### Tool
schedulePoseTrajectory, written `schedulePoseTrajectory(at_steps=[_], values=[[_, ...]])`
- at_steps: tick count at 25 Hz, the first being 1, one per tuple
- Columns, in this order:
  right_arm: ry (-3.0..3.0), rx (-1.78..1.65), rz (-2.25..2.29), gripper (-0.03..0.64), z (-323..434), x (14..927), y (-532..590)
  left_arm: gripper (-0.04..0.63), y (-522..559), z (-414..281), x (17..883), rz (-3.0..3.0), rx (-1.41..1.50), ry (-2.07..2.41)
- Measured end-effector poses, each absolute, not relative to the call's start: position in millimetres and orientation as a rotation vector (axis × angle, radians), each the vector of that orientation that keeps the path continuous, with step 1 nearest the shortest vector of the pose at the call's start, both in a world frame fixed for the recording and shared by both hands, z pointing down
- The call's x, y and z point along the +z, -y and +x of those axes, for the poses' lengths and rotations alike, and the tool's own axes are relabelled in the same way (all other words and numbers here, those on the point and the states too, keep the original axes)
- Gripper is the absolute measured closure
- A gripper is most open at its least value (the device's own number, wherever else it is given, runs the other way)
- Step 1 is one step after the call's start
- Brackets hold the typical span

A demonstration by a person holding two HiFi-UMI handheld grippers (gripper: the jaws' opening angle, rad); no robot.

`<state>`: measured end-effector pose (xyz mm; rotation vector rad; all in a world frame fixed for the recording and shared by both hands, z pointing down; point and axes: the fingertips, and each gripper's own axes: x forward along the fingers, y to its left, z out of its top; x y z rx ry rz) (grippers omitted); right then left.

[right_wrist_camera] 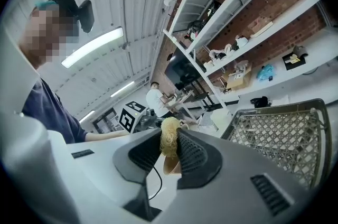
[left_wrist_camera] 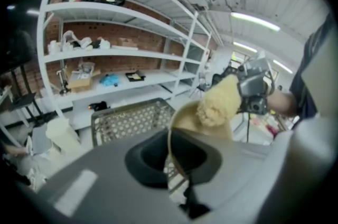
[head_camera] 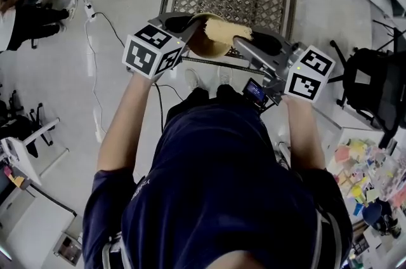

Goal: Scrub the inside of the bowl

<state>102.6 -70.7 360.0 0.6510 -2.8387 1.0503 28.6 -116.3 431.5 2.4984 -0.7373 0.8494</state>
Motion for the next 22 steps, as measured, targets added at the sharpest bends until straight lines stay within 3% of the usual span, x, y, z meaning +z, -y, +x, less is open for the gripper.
schedulePoseTrajectory(at_steps=[22], values=[[2.847,1.110,0.596,0.541,80.7,360.5,77.6,0.589,118.6,3.8,431.8,2.481,0.819,0.774]])
